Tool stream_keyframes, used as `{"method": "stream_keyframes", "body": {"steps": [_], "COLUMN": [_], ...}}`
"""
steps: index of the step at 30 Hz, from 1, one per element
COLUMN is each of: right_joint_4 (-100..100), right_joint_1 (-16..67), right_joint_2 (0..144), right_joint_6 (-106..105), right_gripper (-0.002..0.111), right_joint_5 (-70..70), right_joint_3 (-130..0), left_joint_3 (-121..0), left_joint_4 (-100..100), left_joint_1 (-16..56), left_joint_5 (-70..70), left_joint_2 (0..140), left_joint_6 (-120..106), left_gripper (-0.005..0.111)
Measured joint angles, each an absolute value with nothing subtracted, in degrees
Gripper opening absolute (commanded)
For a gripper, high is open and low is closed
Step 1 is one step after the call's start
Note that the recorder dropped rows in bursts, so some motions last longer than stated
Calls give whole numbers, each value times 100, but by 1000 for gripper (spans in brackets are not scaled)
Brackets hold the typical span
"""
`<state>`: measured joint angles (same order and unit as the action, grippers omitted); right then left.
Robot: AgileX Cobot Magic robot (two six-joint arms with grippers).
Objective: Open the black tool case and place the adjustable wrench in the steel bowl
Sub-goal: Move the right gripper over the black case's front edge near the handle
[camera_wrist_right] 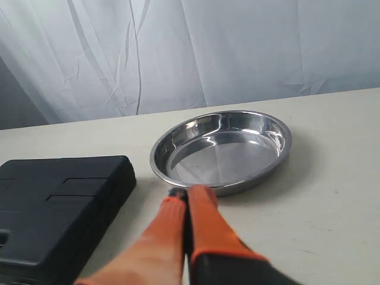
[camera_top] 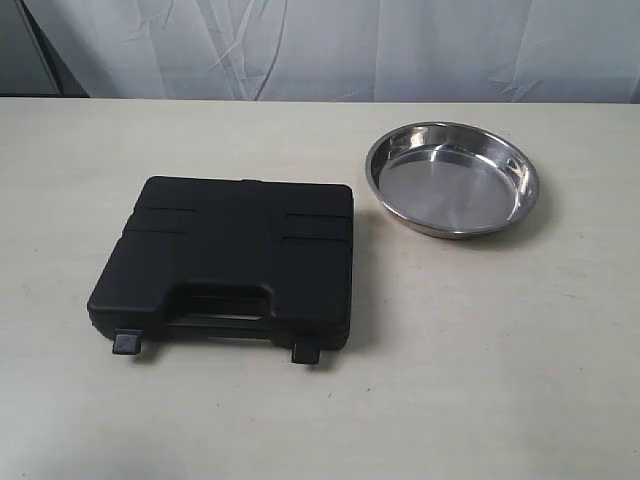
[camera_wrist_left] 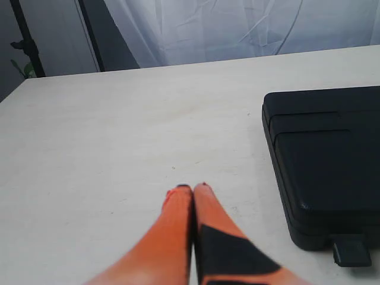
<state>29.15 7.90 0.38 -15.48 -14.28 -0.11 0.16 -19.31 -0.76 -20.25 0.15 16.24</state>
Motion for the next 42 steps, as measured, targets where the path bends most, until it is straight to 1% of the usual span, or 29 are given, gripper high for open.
{"method": "stream_keyframes", "body": {"steps": [15, 16, 18, 19, 21, 23, 25, 27, 28, 29, 30, 32, 35, 39, 41, 42], "right_joint_4": [2991, 3248, 4809, 6106, 7380, 7804, 7311, 5803, 4677, 4058, 3050, 2175, 1578, 1981, 2446, 2691], "right_joint_1": [790, 790, 790, 790, 790, 790, 790, 790, 790, 790, 790, 790, 803, 1080, 1384, 1601], "right_joint_2": [38, 38, 38, 38, 35, 35, 25, 310, 640, 976, 1529, 2391, 3885, 6185, 7299, 7791], "right_joint_6": [-1548, -1480, -1173, -1077, -987, -965, -951, -988, -1004, -1004, -1017, -1022, -1214, -2489, -3099, -3310], "right_gripper": [0, 0, 0, 0, 0, 0, 0, 0, 0, 0, 0, 0, 0, 0, 2, 5], "right_joint_5": [-1334, -1226, -627, -171, 369, 715, 1111, 1536, 1650, 1623, 1326, 553, -1122, -3439, -4143, -4420], "right_joint_3": [-11, -11, -11, -11, -11, -279, -843, -1476, -1941, -2225, -2804, -3564, -4796, -6433, -7020, -7292], "left_joint_3": [16, 16, 16, 16, 16, 16, 16, 16, 16, 16, 16, 16, 16, 16, 16, 16], "left_joint_4": [-1942, -1942, -1942, -1942, -1942, -1942, -1942, -1942, -1942, -1942, -1942, -1942, -1942, -1942, -1942, -1942], "left_joint_1": [-76, -76, -76, -76, -76, -76, -76, -76, -76, -76, -76, -76, -76, -76, -76, -76], "left_joint_5": [-2025, -2025, -2025, -2025, -2025, -2025, -2025, -2025, -2025, -2025, -2025, -2025, -2015, -2015, -2015, -2015], "left_joint_2": [15, 15, 15, 15, 15, 15, 15, 15, 15, 15, 15, 15, 15, 15, 15, 15], "left_joint_6": [1624, 1624, 1624, 1624, 1624, 1624, 1624, 1624, 1624, 1624, 1624, 1624, 1624, 1624, 1624, 1624], "left_gripper": [0, 0, 0, 0, 0, 0, 0, 0, 0, 0, 0, 0, 0, 0, 0, 0]}}
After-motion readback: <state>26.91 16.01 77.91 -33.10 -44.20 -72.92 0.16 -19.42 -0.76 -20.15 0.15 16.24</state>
